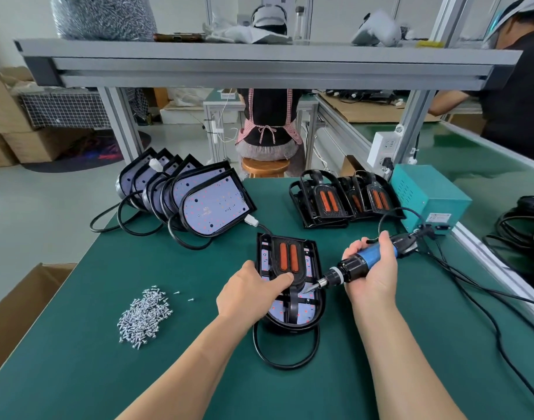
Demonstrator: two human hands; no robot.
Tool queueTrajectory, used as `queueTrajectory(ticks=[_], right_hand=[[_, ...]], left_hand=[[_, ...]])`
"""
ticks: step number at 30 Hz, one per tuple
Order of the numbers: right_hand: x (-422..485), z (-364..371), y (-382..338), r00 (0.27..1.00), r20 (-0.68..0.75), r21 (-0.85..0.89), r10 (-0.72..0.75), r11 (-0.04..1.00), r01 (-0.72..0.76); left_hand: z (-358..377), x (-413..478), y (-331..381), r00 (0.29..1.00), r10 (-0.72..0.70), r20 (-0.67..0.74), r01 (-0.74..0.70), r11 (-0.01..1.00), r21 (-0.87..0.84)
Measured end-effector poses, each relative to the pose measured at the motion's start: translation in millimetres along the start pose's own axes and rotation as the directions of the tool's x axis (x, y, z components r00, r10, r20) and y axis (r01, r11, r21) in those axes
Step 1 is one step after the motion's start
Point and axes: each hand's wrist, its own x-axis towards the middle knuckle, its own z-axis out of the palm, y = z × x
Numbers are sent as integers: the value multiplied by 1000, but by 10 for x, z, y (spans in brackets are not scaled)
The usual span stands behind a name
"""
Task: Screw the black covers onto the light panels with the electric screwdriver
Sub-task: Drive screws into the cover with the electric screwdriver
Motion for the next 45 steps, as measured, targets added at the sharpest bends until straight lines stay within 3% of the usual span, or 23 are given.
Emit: queueTrajectory(ticks=[8, 12, 15, 23, 37, 41, 45], right_hand=[[41, -63, 35, 998, 39, -61, 40, 997, -38], [35, -72, 39, 999, 36, -68, 36, 997, -34], [36, -80, 42, 999, 32, -66, 40, 997, -38], [41, -96, 52, 998, 49, -78, 37, 996, -33], [42, -92, 52, 999, 45, -68, 26, 997, -23], [44, -96, 56, 999, 39, -58, 26, 998, -24], [28, -71, 54, 999, 30, -15, 27, 1000, -27]], left_hand=[[-158, -31, -88, 994, 63, 86, -50, 988, -149], [-409, 19, -294, 992, 114, -46, -121, 975, -185], [-717, 90, -535, 982, 139, -127, -149, 986, -75], [-1147, 86, -870, 992, 107, 61, -116, 977, 179], [-977, 67, -924, 981, 195, 1, -188, 942, 278], [-896, -7, -838, 955, 271, -117, -260, 960, 101], [-761, -131, -612, 958, 256, -128, -282, 920, -273]])
